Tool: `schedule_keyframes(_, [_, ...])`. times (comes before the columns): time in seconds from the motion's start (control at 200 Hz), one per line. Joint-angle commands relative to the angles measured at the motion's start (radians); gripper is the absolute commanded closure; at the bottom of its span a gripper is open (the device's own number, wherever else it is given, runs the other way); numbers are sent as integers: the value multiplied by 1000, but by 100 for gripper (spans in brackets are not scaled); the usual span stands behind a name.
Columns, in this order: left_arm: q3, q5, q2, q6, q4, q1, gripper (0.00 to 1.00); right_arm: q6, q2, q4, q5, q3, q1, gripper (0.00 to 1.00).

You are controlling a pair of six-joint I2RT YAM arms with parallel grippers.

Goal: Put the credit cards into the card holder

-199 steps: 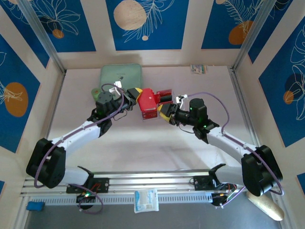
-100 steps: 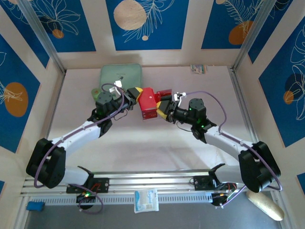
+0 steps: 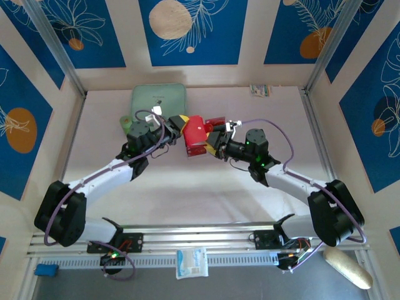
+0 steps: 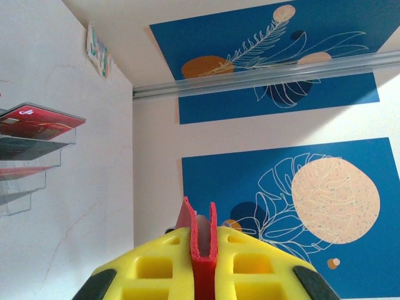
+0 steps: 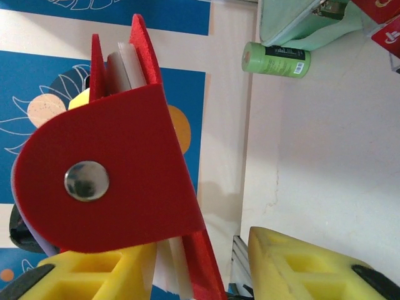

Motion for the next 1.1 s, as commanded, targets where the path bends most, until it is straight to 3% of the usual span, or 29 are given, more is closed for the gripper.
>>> schedule_keyframes(0.0, [-2,-8,8,-14,59,-15,100,6,10,32,-19,36,3,60])
schedule_keyframes(0.095, [-6,-5,17,-11,57,-16,100,5,15,34,-27,44,-1,70])
schedule_keyframes(0.21, [-15,12,31,5,53,-16,99,3,18,38,-41,44,-15,100])
schedule_keyframes(0.25, [-22,15,31,16,39,-16,85,1,16,40,-46,39,-23,100])
schedule_keyframes(0.315, [-34,16,19,65,-14,-11,48,-18,6,28,-45,24,-35,100])
schedule_keyframes(0.42, [-42,-1,-38,181,-179,4,1,-88,-38,-63,-32,-9,-47,100])
schedule_keyframes(0.575, [44,-57,-122,422,-525,15,0,-230,-130,-258,12,-56,-50,100])
schedule_keyframes(0.755, [261,-115,-79,668,-896,-11,0,-339,-199,-410,66,-86,-46,100])
schedule_keyframes(0.92, [451,-235,25,821,-1096,-82,0,-373,-211,-449,99,-99,-23,100])
schedule_keyframes(1.095, [633,-326,170,882,-1244,-152,0,-383,-206,-460,119,-94,-1,100])
